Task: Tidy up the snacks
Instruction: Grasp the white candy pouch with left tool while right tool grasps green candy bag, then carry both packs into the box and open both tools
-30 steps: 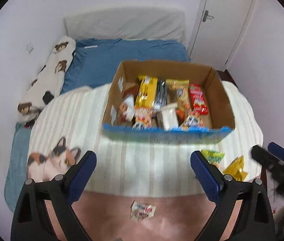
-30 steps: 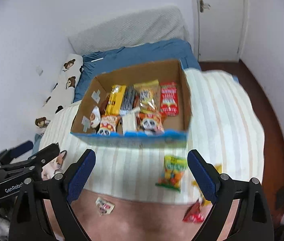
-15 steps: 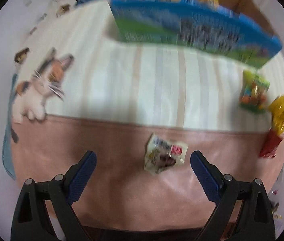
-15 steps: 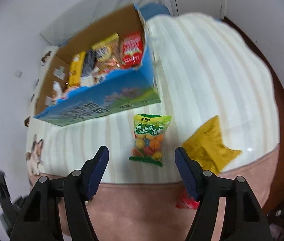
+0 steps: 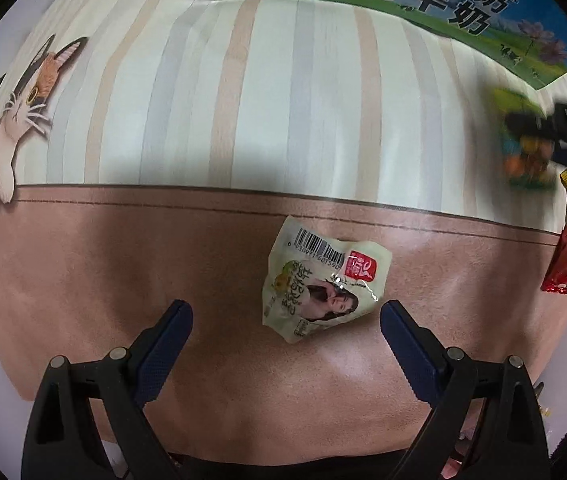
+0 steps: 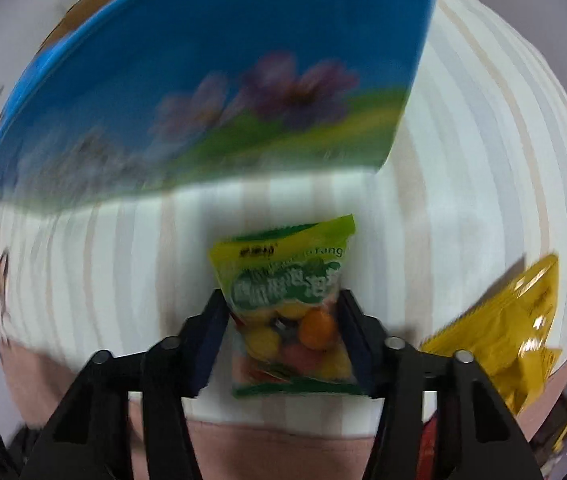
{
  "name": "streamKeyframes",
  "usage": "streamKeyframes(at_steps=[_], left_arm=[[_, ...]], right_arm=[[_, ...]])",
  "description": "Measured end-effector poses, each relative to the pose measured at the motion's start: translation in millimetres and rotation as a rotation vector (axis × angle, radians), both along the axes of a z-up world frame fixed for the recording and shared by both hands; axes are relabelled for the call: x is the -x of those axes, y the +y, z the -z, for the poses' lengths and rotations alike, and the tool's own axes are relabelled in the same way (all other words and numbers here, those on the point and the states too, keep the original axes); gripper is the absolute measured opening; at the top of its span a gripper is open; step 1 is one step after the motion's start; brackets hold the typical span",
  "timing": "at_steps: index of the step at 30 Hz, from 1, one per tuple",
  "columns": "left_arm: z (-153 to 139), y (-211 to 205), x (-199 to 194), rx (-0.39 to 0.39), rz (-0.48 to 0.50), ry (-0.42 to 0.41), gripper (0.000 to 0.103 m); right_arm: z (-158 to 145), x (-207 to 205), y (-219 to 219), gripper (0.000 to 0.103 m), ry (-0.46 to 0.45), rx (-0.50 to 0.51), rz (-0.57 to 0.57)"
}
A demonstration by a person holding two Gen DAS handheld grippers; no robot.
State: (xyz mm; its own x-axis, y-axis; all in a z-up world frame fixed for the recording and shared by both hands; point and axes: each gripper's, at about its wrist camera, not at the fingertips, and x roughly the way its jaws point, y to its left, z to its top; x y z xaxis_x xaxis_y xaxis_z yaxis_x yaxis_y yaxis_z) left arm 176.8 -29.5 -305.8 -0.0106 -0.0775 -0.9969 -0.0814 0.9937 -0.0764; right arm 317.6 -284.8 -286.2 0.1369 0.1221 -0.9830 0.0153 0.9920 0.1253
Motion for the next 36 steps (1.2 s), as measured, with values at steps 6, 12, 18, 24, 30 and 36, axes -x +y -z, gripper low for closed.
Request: streamKeyframes(at_steps=[6,12,18,24,30,36], left_arm=[[-3,-11,-5,0.038,0.033,-0.01,0.096],[22,-24,-8,0.053,0.058,0.044,0.058],[23,-15,4,0.07,0.047,0.02,0.055],[19,-5,4,0.08,-0.002,0.014,0.051],[0,4,10,0.122,-0.022,0.008,0.051],[-28,15,15,0.144,-0.04,-0.029,0.051]], right_arm=[[6,61,0,0.054,0.071,-0.084,-0.07],[19,108,-5,0.055,0.132,-0.152,-0.038],[35,105,14,0.069,0.163,-0.157,-0.009],[43,107,19,0.062,0.134,-0.108,-0.002],[35,114,18,0.054,0.119,-0.166,0.005],[26,119,9,0.054,0.122,-0.267,0.058]])
